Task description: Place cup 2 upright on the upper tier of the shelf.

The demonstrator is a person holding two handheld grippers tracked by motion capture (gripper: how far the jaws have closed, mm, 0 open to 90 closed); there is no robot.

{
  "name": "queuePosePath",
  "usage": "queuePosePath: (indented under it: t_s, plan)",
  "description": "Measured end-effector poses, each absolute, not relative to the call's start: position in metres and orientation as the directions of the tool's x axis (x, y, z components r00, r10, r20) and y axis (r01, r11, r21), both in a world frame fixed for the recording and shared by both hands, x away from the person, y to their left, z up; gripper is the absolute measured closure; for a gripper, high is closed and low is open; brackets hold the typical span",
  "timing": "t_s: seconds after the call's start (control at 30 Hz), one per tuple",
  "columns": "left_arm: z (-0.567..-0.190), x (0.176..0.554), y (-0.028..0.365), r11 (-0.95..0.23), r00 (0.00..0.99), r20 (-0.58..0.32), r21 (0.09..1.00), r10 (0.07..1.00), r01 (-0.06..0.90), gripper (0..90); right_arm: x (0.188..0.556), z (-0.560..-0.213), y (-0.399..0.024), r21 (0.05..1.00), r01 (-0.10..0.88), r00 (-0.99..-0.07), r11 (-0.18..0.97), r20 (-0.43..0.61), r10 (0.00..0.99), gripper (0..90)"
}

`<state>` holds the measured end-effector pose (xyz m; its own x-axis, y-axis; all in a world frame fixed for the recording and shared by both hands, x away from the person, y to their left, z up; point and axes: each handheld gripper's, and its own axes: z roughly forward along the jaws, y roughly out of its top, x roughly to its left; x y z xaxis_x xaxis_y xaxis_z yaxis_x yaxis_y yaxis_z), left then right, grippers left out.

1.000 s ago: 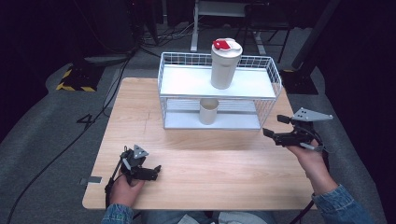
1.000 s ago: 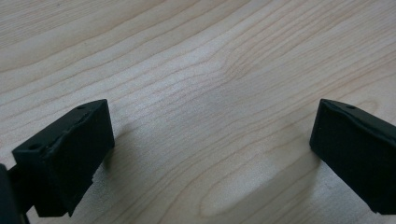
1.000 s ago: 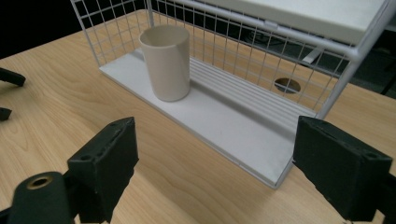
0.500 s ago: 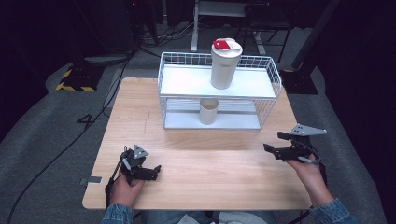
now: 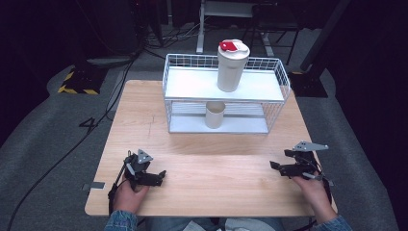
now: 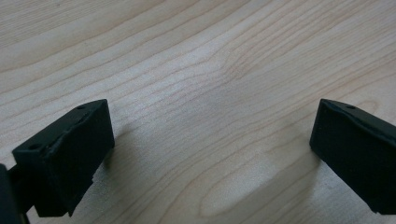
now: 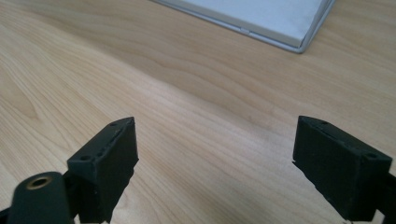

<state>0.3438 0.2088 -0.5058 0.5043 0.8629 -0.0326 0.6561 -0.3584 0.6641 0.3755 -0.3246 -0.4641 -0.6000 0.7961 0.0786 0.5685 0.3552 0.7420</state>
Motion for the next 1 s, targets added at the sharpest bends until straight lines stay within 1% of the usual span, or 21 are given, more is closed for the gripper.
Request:
queuePosePath:
  t_s: [0.43,0.6,0.63,0.67,0.87,0.93,1.0]
  plan:
    - [-0.506,0.344,0.209,-0.359,0.504,-0.033,0.664,0.863,0.656,0.2,0.367,-0.501,-0.321,0.718,0.584,-0.596,0.378,0.063,0.801,14.0]
    - [-0.506,0.344,0.209,-0.358,0.504,-0.033,0.664,0.863,0.656,0.2,0.365,-0.504,-0.321,0.737,0.56,-0.597,0.378,0.043,0.801,14.0]
    - [-0.506,0.344,0.209,-0.358,0.504,-0.033,0.664,0.863,0.656,0.2,0.364,-0.504,-0.319,0.735,0.547,-0.597,0.4,0.007,0.802,14.5]
    - [-0.506,0.344,0.209,-0.358,0.504,-0.032,0.665,0.863,0.656,0.2,0.364,-0.505,-0.318,0.734,0.542,-0.597,0.409,-0.006,0.802,14.3]
    - [-0.506,0.344,0.209,-0.358,0.504,-0.033,0.665,0.863,0.656,0.2,0.364,-0.505,-0.318,0.733,0.543,-0.597,0.41,-0.006,0.802,13.6]
    - [-0.506,0.344,0.209,-0.358,0.504,-0.033,0.664,0.863,0.656,0.2,0.363,-0.505,-0.316,0.724,0.576,-0.543,0.38,-0.009,0.84,6.1]
    - [-0.506,0.344,0.209,-0.358,0.504,-0.033,0.664,0.863,0.656,0.2,0.364,-0.505,-0.316,0.72,0.584,-0.534,0.376,-0.008,0.845,4.8]
